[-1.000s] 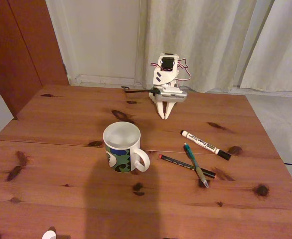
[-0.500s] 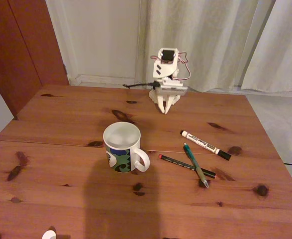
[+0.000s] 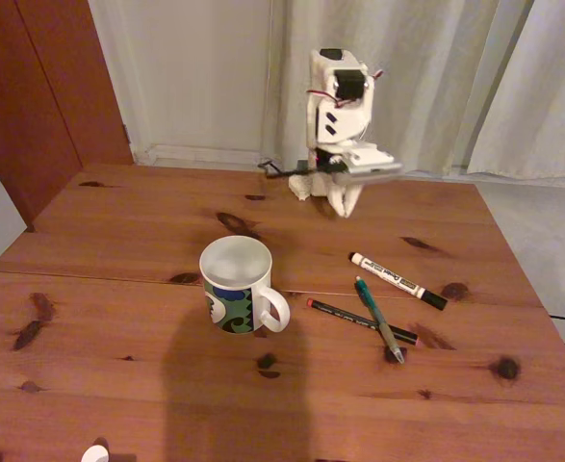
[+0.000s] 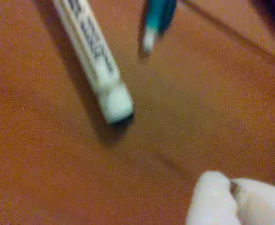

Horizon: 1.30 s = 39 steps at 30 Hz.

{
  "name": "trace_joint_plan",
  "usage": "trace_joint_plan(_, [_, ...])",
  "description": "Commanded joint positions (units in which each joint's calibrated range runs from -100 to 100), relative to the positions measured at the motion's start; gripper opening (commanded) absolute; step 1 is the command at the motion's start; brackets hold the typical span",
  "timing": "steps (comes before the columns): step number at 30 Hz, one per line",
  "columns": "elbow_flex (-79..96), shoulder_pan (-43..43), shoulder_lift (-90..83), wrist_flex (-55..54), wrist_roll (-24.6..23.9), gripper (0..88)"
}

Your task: Clean up the desk and place the pens and markers into the cup

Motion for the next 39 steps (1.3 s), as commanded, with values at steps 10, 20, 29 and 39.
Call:
trace_joint_plan(10, [-5.9, -12.3, 17.3, -9.4, 0.4, 0.7])
trace_joint_plan(20, [-5.8, -14.0, 21.3, -11.1, 0.4, 1.3])
trace_joint_plan(29, [-5.7, -14.0, 22.7, -14.4, 0.4, 20.4])
trace_joint_plan(39, [-5.8, -16.4, 25.8, -14.5, 0.3, 21.3])
